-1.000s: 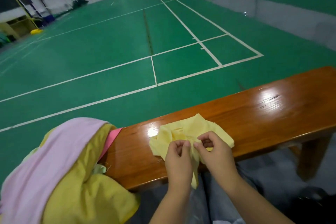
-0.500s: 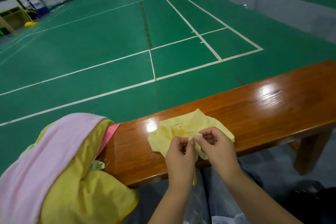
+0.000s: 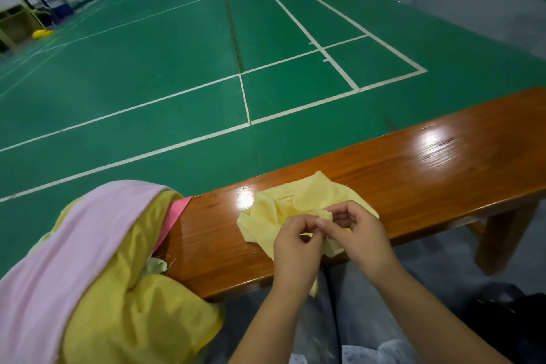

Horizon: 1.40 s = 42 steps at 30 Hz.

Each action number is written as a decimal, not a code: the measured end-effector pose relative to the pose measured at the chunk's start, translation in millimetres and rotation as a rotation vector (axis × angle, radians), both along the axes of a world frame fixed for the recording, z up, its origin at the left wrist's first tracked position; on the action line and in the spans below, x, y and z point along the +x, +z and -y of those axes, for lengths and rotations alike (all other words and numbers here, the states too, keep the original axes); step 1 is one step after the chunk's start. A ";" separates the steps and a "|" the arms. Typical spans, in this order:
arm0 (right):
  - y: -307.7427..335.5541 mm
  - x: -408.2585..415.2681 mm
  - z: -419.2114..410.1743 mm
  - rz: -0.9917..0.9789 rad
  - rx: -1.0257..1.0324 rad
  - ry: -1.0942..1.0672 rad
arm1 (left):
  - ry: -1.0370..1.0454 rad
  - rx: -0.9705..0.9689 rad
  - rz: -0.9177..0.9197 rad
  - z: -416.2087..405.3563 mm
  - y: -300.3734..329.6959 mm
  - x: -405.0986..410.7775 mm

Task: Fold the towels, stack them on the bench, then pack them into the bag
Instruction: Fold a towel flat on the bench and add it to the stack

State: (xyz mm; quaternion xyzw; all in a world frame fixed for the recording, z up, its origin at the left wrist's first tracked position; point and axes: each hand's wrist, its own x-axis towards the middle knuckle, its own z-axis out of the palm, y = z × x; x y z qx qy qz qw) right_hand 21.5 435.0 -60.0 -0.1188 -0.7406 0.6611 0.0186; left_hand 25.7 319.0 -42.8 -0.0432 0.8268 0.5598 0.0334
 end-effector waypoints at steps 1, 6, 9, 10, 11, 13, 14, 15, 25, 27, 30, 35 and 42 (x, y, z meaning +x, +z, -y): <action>-3.8 -2.5 -7.0 0.008 -0.018 -0.003 | -0.079 0.030 0.071 2.2 2.4 -5.0; -22.9 -7.7 -34.7 0.066 0.087 -0.064 | -0.116 -0.322 0.100 27.7 11.6 -75.8; -31.4 -6.0 -42.5 0.083 0.197 -0.059 | -0.144 -0.706 -0.002 39.7 3.1 -120.9; -33.2 -5.9 -44.3 0.086 0.243 -0.035 | -0.220 -0.820 0.002 41.7 -2.8 -130.8; -35.7 -6.1 -46.9 0.086 0.292 -0.017 | -0.303 -0.908 0.009 41.5 -8.4 -138.4; -40.3 -6.8 -52.2 0.073 0.349 -0.005 | -0.449 -1.005 0.028 37.4 -15.8 -145.8; -41.9 -7.0 -54.2 0.068 0.362 -0.005 | -0.519 -1.039 0.031 34.8 -18.4 -147.5; -42.7 -7.6 -55.1 0.066 0.372 -0.004 | -0.577 -1.078 0.028 33.3 -19.4 -149.2; -45.6 -15.1 -58.1 0.066 0.475 0.049 | -0.554 -0.984 0.113 38.6 -23.2 -156.8; -41.9 -18.5 -60.5 0.070 0.509 0.073 | -0.519 -0.917 0.193 48.0 -21.3 -158.6; -37.2 -23.6 -61.2 0.069 0.555 0.081 | -0.530 -0.854 0.291 62.3 -17.5 -158.1; -28.0 -33.0 -57.0 0.049 0.604 0.134 | -0.394 -0.580 0.407 90.1 -5.1 -151.2; 17.4 -65.8 -63.7 -0.026 0.761 0.125 | -0.073 -0.260 0.338 137.6 44.8 -152.4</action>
